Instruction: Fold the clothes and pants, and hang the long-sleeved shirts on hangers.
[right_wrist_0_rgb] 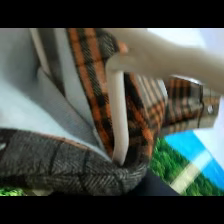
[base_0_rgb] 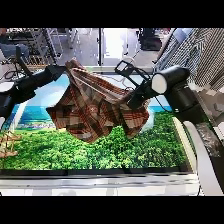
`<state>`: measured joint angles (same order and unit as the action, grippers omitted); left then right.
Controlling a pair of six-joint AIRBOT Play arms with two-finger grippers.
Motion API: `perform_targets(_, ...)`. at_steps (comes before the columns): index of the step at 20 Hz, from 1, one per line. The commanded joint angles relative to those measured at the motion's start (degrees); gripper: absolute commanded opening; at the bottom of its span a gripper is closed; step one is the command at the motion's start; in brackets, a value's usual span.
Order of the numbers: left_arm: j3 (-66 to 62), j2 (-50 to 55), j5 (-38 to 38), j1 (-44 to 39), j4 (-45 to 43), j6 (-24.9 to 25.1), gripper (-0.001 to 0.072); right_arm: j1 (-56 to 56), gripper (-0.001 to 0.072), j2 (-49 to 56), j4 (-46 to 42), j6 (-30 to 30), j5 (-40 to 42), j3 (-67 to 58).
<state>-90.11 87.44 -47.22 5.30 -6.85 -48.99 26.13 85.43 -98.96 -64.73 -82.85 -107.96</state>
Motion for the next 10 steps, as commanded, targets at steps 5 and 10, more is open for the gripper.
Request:
perform_targets(5, -2.2, -0.4, -9.9, 0.4, -10.4, -9.3, 0.0025, 2.3, 0.0063, 2.0, -17.5, -3.7, -1.2, 1.7)
perform_targets(10, -2.2, -4.5, -10.5, 0.1, -10.3, -9.3, 0.0025, 5.2, 0.0063, 4.6, -19.9, -1.6, 1.2, 2.4)
